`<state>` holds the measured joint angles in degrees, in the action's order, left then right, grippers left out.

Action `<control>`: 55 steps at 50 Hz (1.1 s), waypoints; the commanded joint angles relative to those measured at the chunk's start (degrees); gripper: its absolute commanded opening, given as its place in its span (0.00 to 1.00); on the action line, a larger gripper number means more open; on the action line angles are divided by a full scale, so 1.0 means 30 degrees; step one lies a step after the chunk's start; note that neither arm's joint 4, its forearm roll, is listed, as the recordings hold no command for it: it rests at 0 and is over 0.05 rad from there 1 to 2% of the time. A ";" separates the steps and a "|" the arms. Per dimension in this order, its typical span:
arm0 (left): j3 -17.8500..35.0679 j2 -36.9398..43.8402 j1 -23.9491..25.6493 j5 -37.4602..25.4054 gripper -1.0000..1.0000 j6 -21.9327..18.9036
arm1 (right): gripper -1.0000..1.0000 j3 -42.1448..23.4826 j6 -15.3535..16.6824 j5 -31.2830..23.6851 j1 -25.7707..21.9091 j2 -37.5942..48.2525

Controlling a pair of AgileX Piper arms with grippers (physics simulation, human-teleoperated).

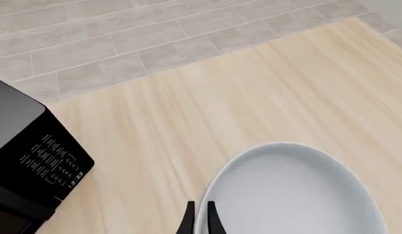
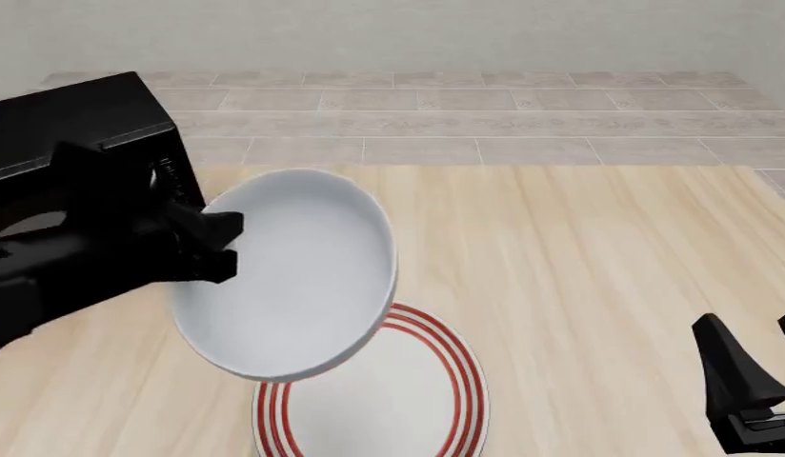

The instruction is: Pick up the white bowl and put it on the plate.

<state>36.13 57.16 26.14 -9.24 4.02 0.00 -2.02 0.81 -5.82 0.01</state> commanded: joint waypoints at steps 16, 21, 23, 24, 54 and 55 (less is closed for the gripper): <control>-0.0845 0.2579 0.2264 0.2611 0.00 0.0959 | 1.00 0.0000 0.0049 0.0215 0.0051 0.0000; -0.0799 0.3087 0.2538 0.2933 0.00 0.1145 | 1.00 -0.0001 0.0062 0.0233 0.0002 0.0000; -0.0778 0.3427 0.2682 0.3128 0.00 0.1249 | 1.00 -0.0001 0.0081 0.0234 -0.0008 0.0000; -0.0792 0.3572 0.2723 0.3236 0.00 0.1272 | 1.00 -0.0001 0.0069 0.0228 -0.0026 0.0000; -0.1601 0.7797 0.3706 0.6490 0.00 0.3027 | 1.00 0.0000 0.0046 0.0161 0.0100 0.0000; -0.1660 0.7839 0.3652 0.6539 0.00 0.3059 | 1.00 0.0000 0.0005 0.0146 0.0108 0.0000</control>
<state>32.13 78.40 37.07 7.90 12.51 -0.01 -1.95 1.34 -5.48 0.01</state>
